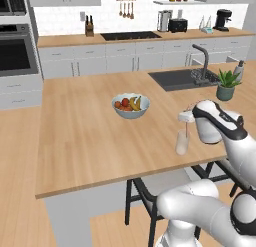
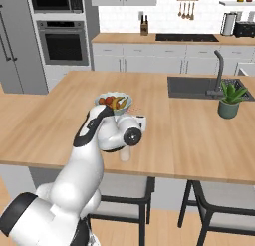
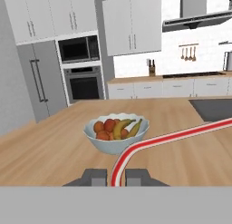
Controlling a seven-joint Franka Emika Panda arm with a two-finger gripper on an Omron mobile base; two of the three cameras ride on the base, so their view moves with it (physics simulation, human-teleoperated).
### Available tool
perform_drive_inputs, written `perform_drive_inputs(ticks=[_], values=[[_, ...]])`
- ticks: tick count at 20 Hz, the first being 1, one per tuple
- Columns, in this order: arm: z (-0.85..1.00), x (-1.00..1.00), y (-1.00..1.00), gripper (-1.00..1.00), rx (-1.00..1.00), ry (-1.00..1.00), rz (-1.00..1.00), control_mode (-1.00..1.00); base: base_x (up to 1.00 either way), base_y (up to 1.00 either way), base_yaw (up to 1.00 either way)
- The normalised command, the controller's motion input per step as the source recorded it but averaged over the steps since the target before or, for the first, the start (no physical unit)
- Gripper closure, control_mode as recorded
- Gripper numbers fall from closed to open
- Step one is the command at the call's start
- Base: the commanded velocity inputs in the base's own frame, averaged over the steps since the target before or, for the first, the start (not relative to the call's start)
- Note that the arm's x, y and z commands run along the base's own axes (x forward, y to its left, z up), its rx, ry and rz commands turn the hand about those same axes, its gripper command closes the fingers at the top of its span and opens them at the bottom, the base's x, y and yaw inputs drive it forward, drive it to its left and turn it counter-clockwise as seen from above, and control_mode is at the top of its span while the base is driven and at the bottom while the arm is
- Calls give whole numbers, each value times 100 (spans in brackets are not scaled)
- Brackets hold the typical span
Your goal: Take a straw from the drawer in front and place it inside the glass cup on the dining counter.
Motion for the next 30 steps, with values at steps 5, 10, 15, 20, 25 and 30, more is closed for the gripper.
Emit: perform_drive_inputs(ticks=[5,10,15,20,25,30], values=[[-16,18,0,100,0,0,0,-100,0,0,0],[-1,7,0,100,0,0,0,-100,0,0,0],[0,-13,0,100,0,0,0,-100,0,0,0],[8,-43,-9,100,0,-1,0,-100,0,0,0],[22,-6,-9,100,0,0,-2,-100,0,0,0],[37,7,-1,100,0,1,-2,-100,0,0,0]])
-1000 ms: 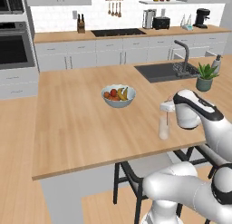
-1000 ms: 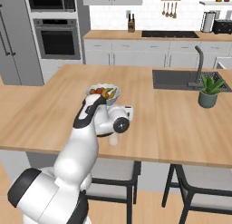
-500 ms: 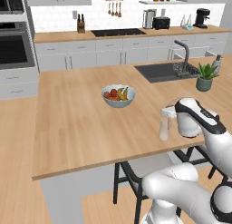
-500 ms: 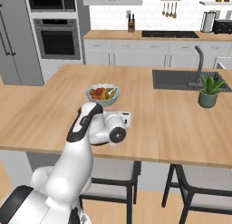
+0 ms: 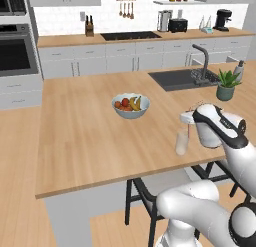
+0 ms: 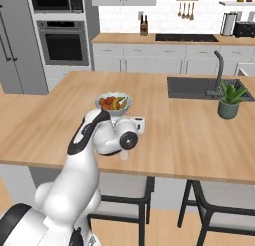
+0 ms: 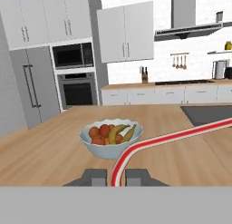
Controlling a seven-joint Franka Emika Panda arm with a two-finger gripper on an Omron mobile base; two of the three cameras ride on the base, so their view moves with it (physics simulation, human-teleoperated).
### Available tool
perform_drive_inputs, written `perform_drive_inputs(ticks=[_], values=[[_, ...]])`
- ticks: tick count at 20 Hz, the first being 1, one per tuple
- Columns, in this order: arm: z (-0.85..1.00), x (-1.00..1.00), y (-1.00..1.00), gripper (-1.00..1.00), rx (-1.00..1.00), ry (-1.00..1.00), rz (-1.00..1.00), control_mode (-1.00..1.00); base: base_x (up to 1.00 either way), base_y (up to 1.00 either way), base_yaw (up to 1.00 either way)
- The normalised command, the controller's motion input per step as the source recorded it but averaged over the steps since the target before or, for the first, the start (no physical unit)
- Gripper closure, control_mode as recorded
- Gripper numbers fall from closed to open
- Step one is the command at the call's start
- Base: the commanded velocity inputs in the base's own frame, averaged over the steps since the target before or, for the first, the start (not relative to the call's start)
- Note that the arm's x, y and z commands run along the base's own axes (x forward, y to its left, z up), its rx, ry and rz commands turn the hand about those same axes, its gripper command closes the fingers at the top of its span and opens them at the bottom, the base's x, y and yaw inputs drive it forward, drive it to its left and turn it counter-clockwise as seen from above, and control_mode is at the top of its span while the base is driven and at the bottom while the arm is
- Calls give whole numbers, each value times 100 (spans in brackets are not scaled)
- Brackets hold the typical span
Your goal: Take a straw from the drawer in front and place it inside the glass cup on the dining counter.
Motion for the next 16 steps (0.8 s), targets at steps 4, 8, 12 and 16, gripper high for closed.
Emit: perform_drive_inputs(ticks=[4,8,12,16], values=[[51,-10,0,100,0,0,0,-100,0,0,0],[16,6,0,100,0,0,0,-100,0,0,0],[-6,41,0,100,0,0,0,-100,0,0,0],[-27,43,0,100,0,3,0,-100,0,0,0]])
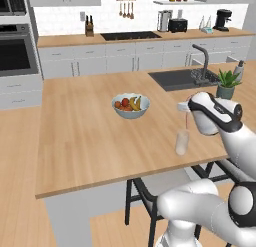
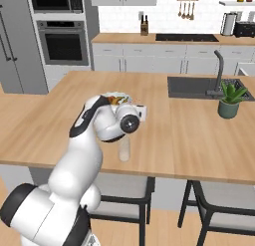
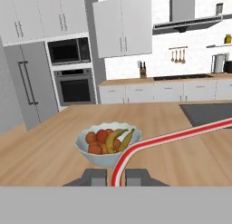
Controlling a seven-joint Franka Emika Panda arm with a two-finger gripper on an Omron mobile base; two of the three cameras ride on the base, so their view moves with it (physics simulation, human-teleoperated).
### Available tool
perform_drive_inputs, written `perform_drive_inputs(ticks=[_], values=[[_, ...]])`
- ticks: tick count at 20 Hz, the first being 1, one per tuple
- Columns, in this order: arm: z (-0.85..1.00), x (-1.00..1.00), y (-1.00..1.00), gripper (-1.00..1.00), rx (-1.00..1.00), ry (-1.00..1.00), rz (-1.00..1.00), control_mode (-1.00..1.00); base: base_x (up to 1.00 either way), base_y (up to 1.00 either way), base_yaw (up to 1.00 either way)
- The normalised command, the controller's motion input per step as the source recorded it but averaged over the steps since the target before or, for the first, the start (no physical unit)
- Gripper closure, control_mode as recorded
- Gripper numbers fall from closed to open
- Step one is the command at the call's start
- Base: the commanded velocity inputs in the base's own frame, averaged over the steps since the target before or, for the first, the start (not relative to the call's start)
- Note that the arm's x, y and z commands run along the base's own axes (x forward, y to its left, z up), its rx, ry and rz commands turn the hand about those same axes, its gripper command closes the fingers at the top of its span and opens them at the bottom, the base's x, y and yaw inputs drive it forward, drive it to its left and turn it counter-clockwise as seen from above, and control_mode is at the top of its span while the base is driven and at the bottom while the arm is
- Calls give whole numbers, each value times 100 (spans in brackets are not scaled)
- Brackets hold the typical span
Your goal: Take a straw from the drawer in front and place it inside the glass cup on the dining counter.
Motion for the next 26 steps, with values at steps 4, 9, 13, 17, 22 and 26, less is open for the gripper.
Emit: perform_drive_inputs(ticks=[4,9,13,17,22,26], values=[[-32,26,0,100,0,3,0,-100,0,0,0],[-29,12,0,100,0,1,0,-100,0,0,0],[-24,13,0,100,0,0,0,-100,0,0,0],[-29,15,-6,100,0,0,0,-100,0,0,0],[-32,4,-7,100,0,0,0,-100,0,0,0],[-29,3,-5,100,0,0,0,-100,0,0,0]])
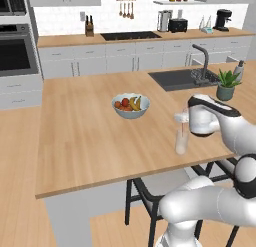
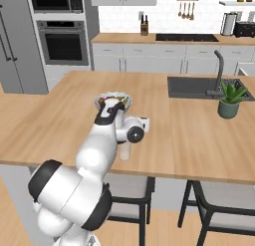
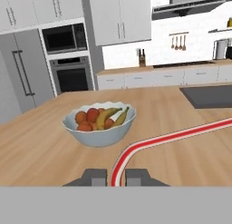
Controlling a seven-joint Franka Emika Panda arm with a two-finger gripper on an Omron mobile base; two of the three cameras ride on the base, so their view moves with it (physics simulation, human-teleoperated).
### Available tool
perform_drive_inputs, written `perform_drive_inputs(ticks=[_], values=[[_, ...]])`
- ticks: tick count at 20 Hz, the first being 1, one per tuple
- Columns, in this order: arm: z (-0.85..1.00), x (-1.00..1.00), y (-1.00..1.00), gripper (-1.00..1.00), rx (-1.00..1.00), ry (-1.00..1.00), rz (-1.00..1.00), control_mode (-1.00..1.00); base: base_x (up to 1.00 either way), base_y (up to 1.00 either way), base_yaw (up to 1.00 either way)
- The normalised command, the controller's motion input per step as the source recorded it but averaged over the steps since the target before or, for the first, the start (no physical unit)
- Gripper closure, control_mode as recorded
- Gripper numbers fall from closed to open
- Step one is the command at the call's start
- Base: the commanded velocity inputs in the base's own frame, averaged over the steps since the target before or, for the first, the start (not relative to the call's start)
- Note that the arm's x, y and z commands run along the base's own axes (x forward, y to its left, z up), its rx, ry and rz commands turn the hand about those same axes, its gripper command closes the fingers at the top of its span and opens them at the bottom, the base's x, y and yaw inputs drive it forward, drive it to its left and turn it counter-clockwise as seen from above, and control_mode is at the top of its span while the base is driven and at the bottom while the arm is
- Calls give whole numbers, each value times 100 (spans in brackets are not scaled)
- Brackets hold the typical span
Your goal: Take a straw from the drawer in front and place it inside the glass cup on the dining counter.
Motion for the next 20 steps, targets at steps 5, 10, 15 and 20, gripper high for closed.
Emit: perform_drive_inputs(ticks=[5,10,15,20], values=[[-15,-3,0,100,0,0,0,-100,0,0,0],[-13,-36,0,100,0,0,0,-100,0,0,0],[-13,-26,-6,100,0,0,0,-100,0,0,0],[-7,-1,-11,100,0,1,0,-100,0,0,0]])
